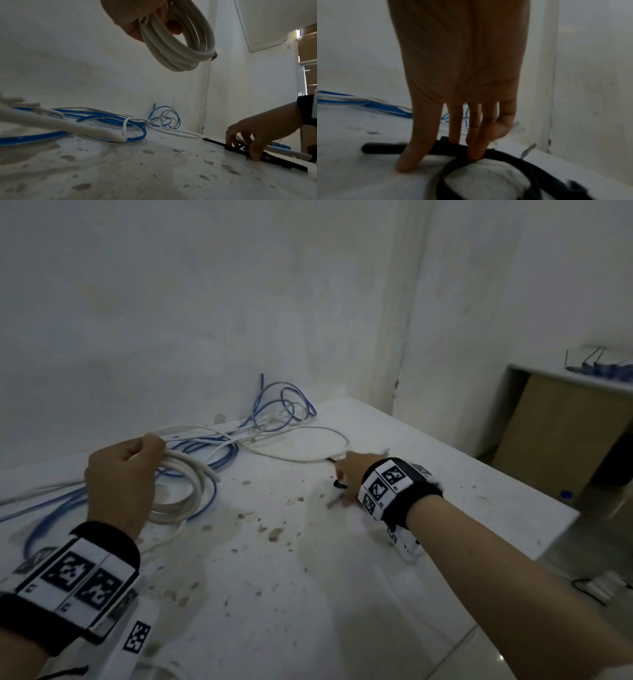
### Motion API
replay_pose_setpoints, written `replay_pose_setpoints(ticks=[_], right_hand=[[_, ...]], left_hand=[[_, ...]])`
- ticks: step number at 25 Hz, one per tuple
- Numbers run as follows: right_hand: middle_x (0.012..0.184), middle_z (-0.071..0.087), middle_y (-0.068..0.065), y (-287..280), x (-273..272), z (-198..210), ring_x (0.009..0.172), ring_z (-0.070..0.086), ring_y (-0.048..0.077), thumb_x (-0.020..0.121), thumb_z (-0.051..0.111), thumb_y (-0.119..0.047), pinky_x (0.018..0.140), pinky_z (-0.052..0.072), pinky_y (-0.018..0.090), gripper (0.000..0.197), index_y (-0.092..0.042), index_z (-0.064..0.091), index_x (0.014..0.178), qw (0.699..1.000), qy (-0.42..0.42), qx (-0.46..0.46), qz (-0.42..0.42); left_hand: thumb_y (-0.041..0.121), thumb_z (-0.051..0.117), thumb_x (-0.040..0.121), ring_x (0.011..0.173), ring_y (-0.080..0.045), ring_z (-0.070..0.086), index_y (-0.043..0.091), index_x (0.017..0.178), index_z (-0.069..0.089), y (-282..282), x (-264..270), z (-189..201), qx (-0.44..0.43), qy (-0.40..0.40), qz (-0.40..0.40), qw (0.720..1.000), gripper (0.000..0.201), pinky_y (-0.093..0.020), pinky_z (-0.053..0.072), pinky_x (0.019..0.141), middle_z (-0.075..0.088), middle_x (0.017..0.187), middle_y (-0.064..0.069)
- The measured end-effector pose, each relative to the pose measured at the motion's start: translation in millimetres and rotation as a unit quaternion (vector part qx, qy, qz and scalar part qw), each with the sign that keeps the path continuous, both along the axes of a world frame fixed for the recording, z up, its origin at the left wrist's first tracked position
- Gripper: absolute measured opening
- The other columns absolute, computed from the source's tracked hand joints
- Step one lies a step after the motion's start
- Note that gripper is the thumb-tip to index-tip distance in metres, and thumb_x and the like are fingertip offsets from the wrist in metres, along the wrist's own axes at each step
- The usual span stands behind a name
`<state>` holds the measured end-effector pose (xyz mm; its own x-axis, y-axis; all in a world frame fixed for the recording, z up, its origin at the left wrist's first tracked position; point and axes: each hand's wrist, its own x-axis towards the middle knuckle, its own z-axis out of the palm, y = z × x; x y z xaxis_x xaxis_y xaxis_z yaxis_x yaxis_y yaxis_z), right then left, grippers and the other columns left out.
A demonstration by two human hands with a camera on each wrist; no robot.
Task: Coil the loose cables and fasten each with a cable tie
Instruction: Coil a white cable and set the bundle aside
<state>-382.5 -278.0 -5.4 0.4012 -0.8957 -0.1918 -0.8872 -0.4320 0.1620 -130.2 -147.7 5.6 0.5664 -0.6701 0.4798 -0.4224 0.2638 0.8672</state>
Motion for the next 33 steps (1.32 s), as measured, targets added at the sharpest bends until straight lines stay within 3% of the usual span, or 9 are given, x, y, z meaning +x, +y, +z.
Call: replay_pose_setpoints(ticks=[5,10,13,15,18,22,25,30,33], right_hand=[[0.11,0.057,0.021,-5.3,14.9,-2.8,0.085,0.054,0.03,0.087,0.057,-0.004,0.083,0.048,0.035,0.025,0.003,0.058,0.112,0.999,0.014,0.033,0.027],[0.09,0.067,0.005,0.1,38.0,8.9,0.076,0.054,0.021,0.084,0.064,-0.029,0.065,0.043,0.028,0.018,-0.013,0.069,0.09,0.998,-0.049,0.004,0.05],[0.065,0.05,-0.004,5.5,56.5,14.2,0.073,0.051,0.022,0.087,0.06,-0.027,0.053,0.034,0.023,0.027,-0.021,0.046,0.064,0.993,-0.095,0.001,0.064],[0.07,0.055,0.001,12.0,69.9,14.7,0.073,0.052,0.024,0.089,0.052,-0.021,0.056,0.037,0.026,0.024,-0.018,0.039,0.069,0.979,-0.184,0.025,0.08],[0.087,0.068,0.006,36.9,104.4,21.3,0.073,0.059,0.021,0.094,0.044,-0.018,0.068,0.046,0.033,0.008,-0.016,0.039,0.089,0.933,-0.323,0.021,0.156],[0.083,0.065,0.003,81.8,171.7,42.9,0.067,0.054,0.021,0.093,0.05,-0.019,0.065,0.043,0.031,0.012,-0.019,0.038,0.09,0.882,-0.39,-0.025,0.264],[0.074,0.059,0.007,115.7,217.4,55.1,0.052,0.052,0.013,0.085,0.062,-0.006,0.054,0.044,0.025,0.018,-0.012,0.047,0.092,0.845,-0.445,0.127,0.269],[0.064,0.064,0.008,184.2,273.9,68.3,0.052,0.064,0.012,0.083,0.061,0.004,0.053,0.052,0.018,0.011,-0.004,0.06,0.09,0.66,-0.552,0.406,0.31],[0.068,0.066,0.008,216.3,305.9,64.9,0.056,0.065,0.014,0.085,0.059,0.003,0.056,0.054,0.019,0.013,-0.008,0.059,0.077,0.642,-0.531,0.424,0.355]], left_hand=[[0.017,0.049,0.093,0.045,-0.015,0.031,-0.001,0.064,0.051,-2.3,-12.9,2.1,0.018,-0.091,0.014,0.996,0.033,-0.014,0.029,0.045,0.042,0.048,-0.006],[0.014,0.049,0.094,0.05,0.002,0.05,0.002,0.067,0.057,12.2,6.8,7.0,0.037,-0.121,0.059,0.99,0.03,-0.003,0.031,0.049,0.05,0.043,0.006],[0.019,0.051,0.093,0.052,0.012,0.052,0.009,0.068,0.058,24.1,29.7,9.5,0.037,-0.124,0.086,0.988,0.027,0.0,0.031,0.052,0.057,0.043,0.015],[0.024,0.052,0.091,0.05,0.02,0.047,0.01,0.068,0.057,33.2,44.8,11.5,0.038,-0.14,0.099,0.985,0.027,0.0,0.031,0.053,0.055,0.042,0.009],[0.027,0.05,0.089,0.053,0.014,0.051,0.009,0.067,0.057,53.1,70.9,13.9,0.036,-0.148,0.13,0.98,0.03,-0.005,0.034,0.055,0.054,0.044,0.01],[0.035,0.043,0.082,0.067,-0.024,0.05,0.0,0.066,0.06,88.2,105.4,16.5,0.032,-0.152,0.178,0.972,0.042,-0.029,0.033,0.064,0.053,0.063,-0.015],[0.039,0.041,0.079,0.059,-0.018,0.043,0.004,0.06,0.057,117.5,128.6,18.2,0.041,-0.143,0.207,0.967,0.044,-0.032,0.034,0.063,0.048,0.058,-0.018],[0.042,0.028,0.082,0.065,-0.03,0.05,0.007,0.061,0.051,161.6,173.1,11.4,0.086,-0.169,0.297,0.936,0.047,-0.033,0.031,0.063,0.052,0.06,-0.016],[0.036,0.021,0.086,0.066,-0.04,0.052,0.004,0.061,0.043,175.4,191.6,0.7,0.072,-0.175,0.308,0.932,0.046,-0.038,0.032,0.062,0.056,0.066,-0.03]])
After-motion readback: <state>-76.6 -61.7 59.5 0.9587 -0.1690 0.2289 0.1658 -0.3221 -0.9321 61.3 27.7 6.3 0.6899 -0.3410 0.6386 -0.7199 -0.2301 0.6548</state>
